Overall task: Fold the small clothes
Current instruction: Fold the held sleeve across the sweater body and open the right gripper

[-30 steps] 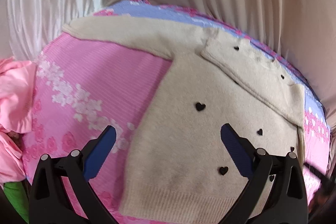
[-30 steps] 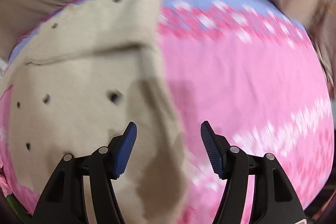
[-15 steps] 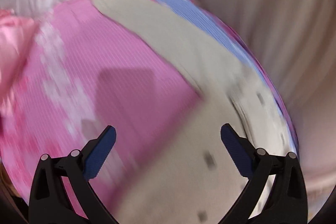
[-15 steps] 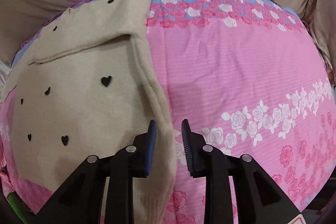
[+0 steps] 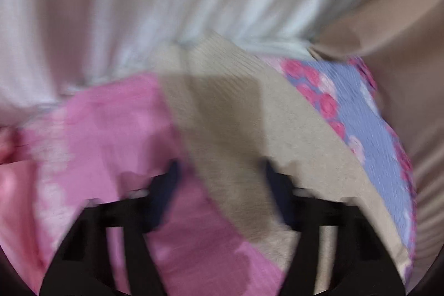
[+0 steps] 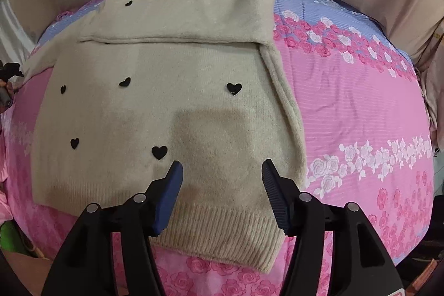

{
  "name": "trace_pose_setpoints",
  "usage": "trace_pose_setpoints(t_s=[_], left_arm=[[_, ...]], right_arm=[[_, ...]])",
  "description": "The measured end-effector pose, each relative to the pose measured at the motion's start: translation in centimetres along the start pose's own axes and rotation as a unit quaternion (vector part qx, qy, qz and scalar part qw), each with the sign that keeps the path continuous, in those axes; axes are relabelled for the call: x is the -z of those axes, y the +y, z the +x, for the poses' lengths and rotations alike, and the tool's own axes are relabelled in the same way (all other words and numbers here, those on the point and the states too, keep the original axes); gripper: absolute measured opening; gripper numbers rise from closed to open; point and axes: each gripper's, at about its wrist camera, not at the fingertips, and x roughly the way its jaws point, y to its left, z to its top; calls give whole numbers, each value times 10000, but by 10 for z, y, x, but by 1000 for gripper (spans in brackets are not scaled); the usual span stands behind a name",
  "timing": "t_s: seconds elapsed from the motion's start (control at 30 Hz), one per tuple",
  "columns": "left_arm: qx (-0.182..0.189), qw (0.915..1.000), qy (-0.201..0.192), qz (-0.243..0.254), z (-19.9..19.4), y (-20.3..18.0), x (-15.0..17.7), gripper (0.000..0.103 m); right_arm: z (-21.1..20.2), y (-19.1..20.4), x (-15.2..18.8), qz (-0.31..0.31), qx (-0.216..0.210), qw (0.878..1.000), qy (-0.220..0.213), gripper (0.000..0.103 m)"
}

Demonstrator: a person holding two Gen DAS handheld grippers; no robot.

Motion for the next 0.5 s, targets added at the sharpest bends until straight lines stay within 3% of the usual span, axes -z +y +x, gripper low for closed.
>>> trace_pose_setpoints(t_s=[0.03, 0.1, 0.17, 0.27, 0.37, 0.47, 0.5], left_arm=[[161, 9998, -23, 64, 0, -4, 0, 14], [401, 9992, 51, 28, -3, -10, -1, 9], [778, 9968, -197, 52, -24, -19, 0, 7], [1253, 9879, -606, 685, -80, -66, 15, 7], [1936, 9597, -1102, 1715, -163, -130, 50, 7], [2726, 9131, -1402, 2689, -249, -196, 115, 7], [3049, 8936, -1399, 2982, -277, -220, 144, 7]], right_arm=[[0, 3, 1, -40, 37, 10000, -5, 57], [-1, 7, 2, -110, 69, 9999, -20, 57], [-3, 8, 2, -131, 61, 9999, -43, 57], [-5, 5, 2, -88, -25, 9999, -84, 57], [-7, 0, 2, -25, -148, 9998, -160, 58], [-8, -13, 3, 199, -317, 9990, -225, 58], [-8, -18, 4, 277, -340, 9987, -254, 58]])
